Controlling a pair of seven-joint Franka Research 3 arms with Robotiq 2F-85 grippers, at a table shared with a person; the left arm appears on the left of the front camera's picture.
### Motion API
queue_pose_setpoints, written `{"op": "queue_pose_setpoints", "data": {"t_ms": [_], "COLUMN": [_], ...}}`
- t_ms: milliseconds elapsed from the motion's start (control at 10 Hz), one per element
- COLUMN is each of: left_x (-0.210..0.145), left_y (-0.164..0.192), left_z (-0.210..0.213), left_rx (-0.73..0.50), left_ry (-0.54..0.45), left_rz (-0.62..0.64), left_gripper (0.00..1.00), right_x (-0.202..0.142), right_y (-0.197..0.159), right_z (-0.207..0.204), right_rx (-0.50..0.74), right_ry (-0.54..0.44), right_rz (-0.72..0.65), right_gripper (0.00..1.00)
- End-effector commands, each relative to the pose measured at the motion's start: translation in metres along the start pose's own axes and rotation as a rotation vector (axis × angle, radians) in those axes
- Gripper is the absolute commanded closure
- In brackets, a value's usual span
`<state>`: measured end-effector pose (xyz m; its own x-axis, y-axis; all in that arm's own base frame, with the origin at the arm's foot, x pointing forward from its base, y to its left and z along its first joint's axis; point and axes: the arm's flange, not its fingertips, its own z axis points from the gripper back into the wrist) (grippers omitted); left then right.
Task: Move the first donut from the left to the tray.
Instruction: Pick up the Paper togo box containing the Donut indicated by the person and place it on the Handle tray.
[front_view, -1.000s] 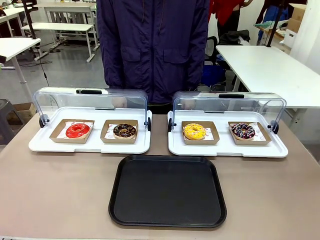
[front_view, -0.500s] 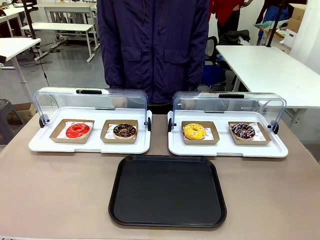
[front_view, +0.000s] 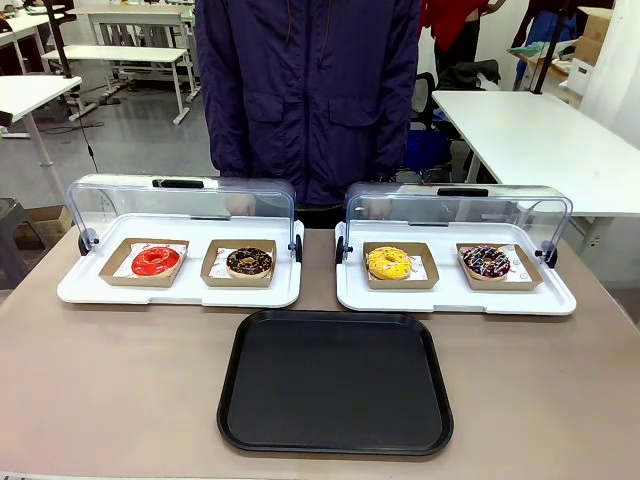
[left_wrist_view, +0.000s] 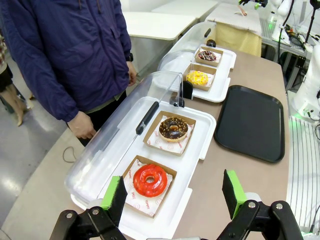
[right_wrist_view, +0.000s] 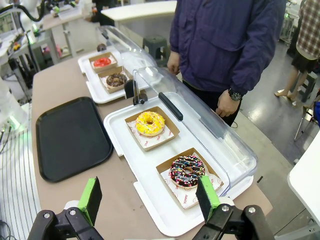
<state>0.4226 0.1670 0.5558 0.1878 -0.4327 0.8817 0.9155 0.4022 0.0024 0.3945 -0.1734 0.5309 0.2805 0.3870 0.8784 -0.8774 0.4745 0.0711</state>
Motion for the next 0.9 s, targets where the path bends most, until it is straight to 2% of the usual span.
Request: {"op": "queue_pose_setpoints", "data": {"t_ms": [0,800], "left_x": [0.0001,0.0001], "left_y": [0.0008,0.0008], "left_z": [0.0,0.0], "left_rx": [-0.006,-0.006], "left_ry": [-0.023,-0.023], "left_rz": [-0.006,-0.006], "left_gripper": [0.0,0.0], "right_x": [0.0008,0.0008], "right_y": [-0.0019,-0.0019], "right_z": [-0.0009,-0.0009], "right_rx": [0.002,0.002], "right_ry": [-0.028,-0.028], "right_rz": [0.025,0.025], "right_gripper": [0.0,0.0]}}
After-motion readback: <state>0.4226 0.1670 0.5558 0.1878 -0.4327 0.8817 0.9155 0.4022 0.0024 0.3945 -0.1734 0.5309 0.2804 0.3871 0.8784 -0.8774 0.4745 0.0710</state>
